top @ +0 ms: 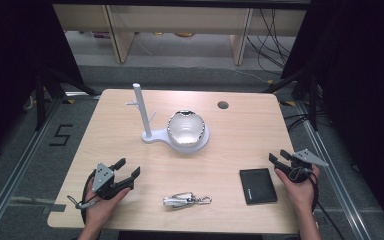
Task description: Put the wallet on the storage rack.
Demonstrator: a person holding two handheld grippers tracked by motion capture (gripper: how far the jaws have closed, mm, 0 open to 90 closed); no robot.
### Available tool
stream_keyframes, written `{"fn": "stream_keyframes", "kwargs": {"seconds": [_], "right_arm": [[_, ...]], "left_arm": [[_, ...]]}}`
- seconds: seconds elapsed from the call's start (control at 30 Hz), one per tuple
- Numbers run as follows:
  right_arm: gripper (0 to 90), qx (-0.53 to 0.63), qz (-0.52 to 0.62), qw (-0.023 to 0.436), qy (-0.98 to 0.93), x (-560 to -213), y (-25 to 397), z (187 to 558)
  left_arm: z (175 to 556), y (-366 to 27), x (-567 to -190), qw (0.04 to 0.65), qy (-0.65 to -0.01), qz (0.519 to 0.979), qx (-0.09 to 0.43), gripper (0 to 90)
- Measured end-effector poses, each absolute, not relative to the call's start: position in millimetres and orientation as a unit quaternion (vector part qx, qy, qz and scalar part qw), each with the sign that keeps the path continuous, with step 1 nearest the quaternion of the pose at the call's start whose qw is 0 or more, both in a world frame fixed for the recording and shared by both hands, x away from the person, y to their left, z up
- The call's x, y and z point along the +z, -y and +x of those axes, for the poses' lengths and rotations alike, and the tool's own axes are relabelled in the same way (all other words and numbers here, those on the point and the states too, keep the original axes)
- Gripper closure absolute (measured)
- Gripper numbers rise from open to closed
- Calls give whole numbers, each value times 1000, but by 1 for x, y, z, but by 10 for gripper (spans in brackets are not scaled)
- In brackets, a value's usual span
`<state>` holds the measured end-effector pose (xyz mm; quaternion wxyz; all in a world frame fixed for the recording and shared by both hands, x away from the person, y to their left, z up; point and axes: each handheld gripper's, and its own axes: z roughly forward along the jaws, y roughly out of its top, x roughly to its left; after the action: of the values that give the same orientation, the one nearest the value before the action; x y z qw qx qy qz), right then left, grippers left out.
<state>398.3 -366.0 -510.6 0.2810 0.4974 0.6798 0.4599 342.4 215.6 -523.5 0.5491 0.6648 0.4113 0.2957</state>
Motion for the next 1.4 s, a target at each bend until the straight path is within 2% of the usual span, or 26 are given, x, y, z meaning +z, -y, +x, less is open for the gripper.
{"fn": "stream_keyframes", "kwargs": {"seconds": [0.13,0.17,0.27,0.43,0.47,0.5,0.53,0.7,0.77,0.8,0.87,0.9,1.07,1.4], "right_arm": [[499,465,519,262,-667,-510,364,396],[511,467,501,275,-675,-511,369,399],[537,465,517,266,-667,-511,367,398],[504,467,519,254,-669,-512,372,403],[491,456,524,229,-682,-509,373,406],[491,456,524,229,-682,-509,373,406],[485,442,530,193,-697,-503,372,406],[480,405,527,156,-731,-491,363,412],[468,349,497,131,-783,-481,360,421],[464,338,488,98,-798,-477,359,424],[465,319,490,91,-806,-474,357,426],[456,300,484,70,-819,-470,355,430],[409,237,457,29,-857,-473,345,439],[383,186,415,-31,-890,-470,335,454]], "left_arm": [[343,-215,-524,547,-411,665,297,332],[342,-215,-524,549,-412,663,298,332],[343,-217,-524,557,-411,658,296,332],[343,-217,-524,555,-412,660,294,332],[342,-216,-524,551,-412,663,295,333],[342,-216,-524,551,-412,663,295,333],[343,-217,-524,552,-412,663,293,333],[343,-217,-524,560,-411,657,292,332],[343,-217,-524,559,-410,659,292,332],[343,-217,-524,559,-410,659,292,331],[343,-216,-524,558,-408,661,292,331],[343,-216,-524,557,-408,662,292,331],[343,-217,-524,560,-410,659,291,330],[342,-216,-524,556,-408,663,292,331]]}}
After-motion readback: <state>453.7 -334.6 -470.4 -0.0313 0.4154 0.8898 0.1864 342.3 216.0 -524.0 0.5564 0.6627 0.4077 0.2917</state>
